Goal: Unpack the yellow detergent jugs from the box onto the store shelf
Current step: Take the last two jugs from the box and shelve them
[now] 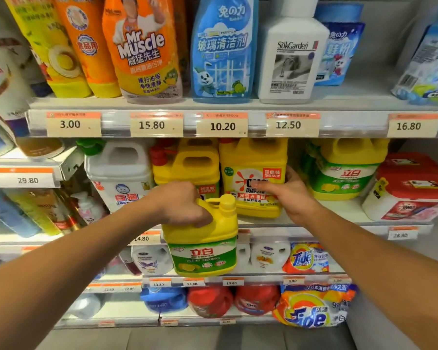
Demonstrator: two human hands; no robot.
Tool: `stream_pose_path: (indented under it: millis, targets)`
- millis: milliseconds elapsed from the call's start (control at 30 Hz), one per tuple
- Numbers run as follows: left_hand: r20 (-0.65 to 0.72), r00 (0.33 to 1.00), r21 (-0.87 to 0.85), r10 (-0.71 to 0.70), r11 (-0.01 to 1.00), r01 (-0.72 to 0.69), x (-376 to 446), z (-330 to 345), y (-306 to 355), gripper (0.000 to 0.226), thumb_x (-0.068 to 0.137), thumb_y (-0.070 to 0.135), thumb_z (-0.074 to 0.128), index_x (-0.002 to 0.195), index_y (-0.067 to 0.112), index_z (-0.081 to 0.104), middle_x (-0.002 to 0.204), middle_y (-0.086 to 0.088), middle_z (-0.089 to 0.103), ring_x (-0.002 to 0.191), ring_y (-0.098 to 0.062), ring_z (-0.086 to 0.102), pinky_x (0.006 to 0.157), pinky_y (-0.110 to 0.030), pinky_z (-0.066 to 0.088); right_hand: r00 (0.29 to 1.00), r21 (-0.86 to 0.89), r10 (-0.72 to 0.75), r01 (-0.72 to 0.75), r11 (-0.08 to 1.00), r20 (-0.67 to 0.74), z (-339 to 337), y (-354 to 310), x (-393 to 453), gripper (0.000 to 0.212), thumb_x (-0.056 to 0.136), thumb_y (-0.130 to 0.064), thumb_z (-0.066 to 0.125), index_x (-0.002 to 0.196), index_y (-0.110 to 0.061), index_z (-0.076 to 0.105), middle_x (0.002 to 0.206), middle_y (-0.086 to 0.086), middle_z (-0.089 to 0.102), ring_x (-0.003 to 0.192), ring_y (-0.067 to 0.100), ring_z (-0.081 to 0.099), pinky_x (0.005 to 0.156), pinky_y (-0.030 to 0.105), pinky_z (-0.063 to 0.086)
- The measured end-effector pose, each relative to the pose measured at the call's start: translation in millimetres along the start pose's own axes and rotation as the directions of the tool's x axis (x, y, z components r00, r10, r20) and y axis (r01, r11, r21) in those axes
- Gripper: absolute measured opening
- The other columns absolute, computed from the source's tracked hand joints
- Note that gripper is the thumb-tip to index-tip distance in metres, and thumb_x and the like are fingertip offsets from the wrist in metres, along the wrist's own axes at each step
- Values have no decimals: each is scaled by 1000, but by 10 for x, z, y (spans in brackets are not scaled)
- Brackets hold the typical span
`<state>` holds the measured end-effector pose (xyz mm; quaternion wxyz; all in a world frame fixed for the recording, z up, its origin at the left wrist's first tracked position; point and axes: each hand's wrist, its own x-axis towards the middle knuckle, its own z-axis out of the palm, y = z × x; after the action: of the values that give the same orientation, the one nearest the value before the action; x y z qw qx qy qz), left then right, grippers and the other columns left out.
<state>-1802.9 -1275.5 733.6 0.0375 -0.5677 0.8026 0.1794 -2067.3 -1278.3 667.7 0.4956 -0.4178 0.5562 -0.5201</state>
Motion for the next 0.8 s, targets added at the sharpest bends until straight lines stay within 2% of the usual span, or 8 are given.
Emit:
stream_pose_path:
  millis: [100,200,333,467,533,700,800]
  targets:
    - [-1,1000,-14,2,1000,-2,3,-8,-9,44,52,52,66,66,11,72,68,-7,72,71,-29,69,53,-33,47,1000,10,-3,2,1000,19,-5,37,71,77,44,-25,96,114,-32,65,107,0,81,96,18,79,85,45,63]
    - [-15,1000,10,-6,1000,6,-7,-3,11,42,55,53,67,64,12,71,66,-4,69,67,-26,67,51,-30,45,1000,15,4,-4,1000,29,-16,97,127,84,41,-26,96,119,-28,66,109,2,80,98,20,79,87,47,63]
    - [-40,999,44,-2,999,4,-13,36,67,39,58,53,69,61,14,67,62,0,65,61,-20,61,48,-26,39,999,-51,7,-4,999,50,-71,177,171,83,47,-23,95,124,-26,64,109,1,80,100,18,78,88,43,62]
    - [-40,999,52,2,999,0,12,44,157,36,63,49,73,57,15,64,57,1,59,56,-19,56,47,-26,36,997,-94,32,-25,995,71,-163,281,180,76,52,-21,93,122,-26,62,104,-3,79,89,7,78,86,38,63]
    - [-33,999,51,16,999,-14,51,70,197,37,59,51,71,55,15,63,55,2,58,56,-20,57,46,-26,36,996,-118,32,-23,993,78,-182,308,189,79,52,-24,94,124,-26,61,106,-3,79,95,9,78,86,36,63]
    - [-38,998,78,52,996,-49,164,158,327,44,49,56,64,59,13,68,53,2,58,57,-20,59,46,-28,39,999,-183,-11,20,983,50,-161,351,246,96,48,-27,100,130,-28,49,114,-2,74,104,17,75,89,39,63]
    - [-36,998,66,48,997,-45,204,199,444,39,55,54,68,52,16,60,51,5,54,53,-16,55,46,-24,33,998,-280,-54,56,958,15,-188,347,254,95,56,-24,102,126,-29,38,109,-8,67,96,5,68,80,29,60]
